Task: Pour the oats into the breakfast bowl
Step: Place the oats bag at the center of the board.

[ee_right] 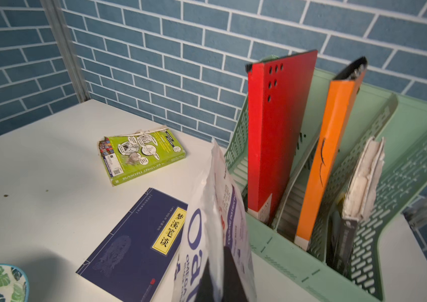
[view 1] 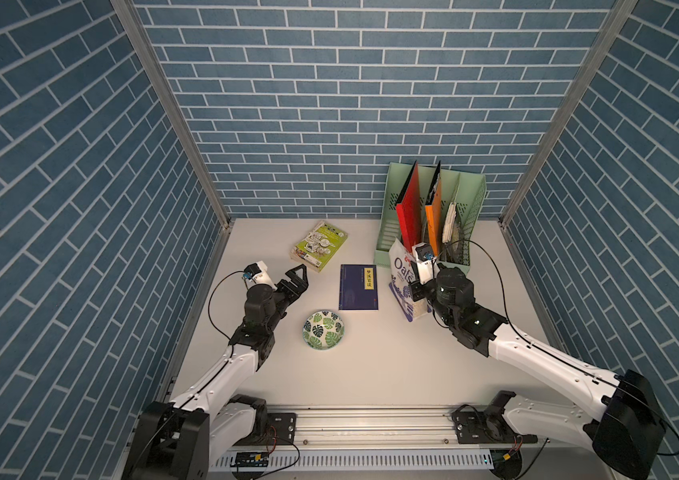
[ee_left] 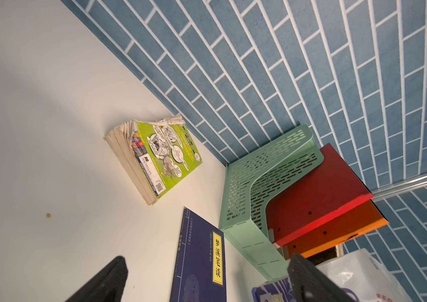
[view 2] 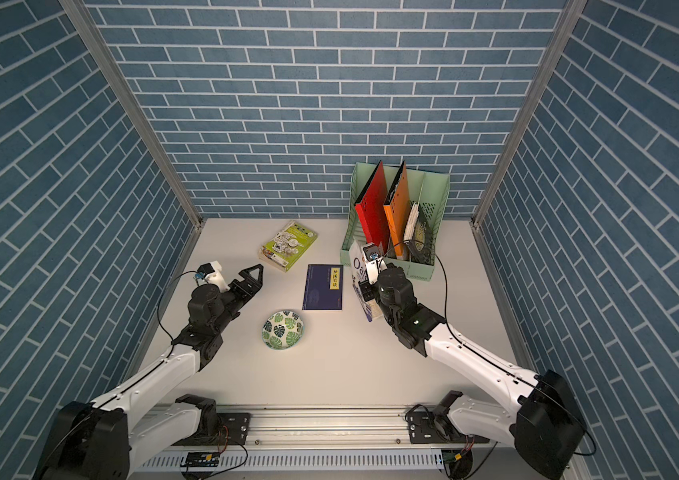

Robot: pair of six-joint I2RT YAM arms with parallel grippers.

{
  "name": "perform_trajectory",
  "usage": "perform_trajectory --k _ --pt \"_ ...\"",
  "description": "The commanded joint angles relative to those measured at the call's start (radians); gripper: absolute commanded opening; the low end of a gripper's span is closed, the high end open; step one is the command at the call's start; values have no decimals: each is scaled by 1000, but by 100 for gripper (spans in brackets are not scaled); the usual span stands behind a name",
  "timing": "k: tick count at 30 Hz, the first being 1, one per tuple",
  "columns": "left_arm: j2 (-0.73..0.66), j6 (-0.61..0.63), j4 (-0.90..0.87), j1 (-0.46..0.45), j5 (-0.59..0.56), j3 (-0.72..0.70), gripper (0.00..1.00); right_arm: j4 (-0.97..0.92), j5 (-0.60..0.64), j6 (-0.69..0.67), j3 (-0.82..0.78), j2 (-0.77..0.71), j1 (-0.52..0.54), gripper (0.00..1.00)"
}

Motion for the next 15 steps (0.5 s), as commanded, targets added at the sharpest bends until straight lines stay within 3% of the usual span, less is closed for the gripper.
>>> perform_trajectory --k 1,6,7,12,15 --pt "43 -12 51 -54 -3 49 100 256 108 158 -48 -58 14 0" --pt "103 21 -26 -119 2 140 99 318 113 245 -127 -54 34 0" --pt "112 33 -63 -130 9 165 98 298 101 254 -126 -53 35 5" --pt "143 76 -206 -192 62 294 92 54 56 272 -82 -121 36 54" --pt "161 76 -234 -244 95 351 84 -167 40 246 0 -177 27 76"
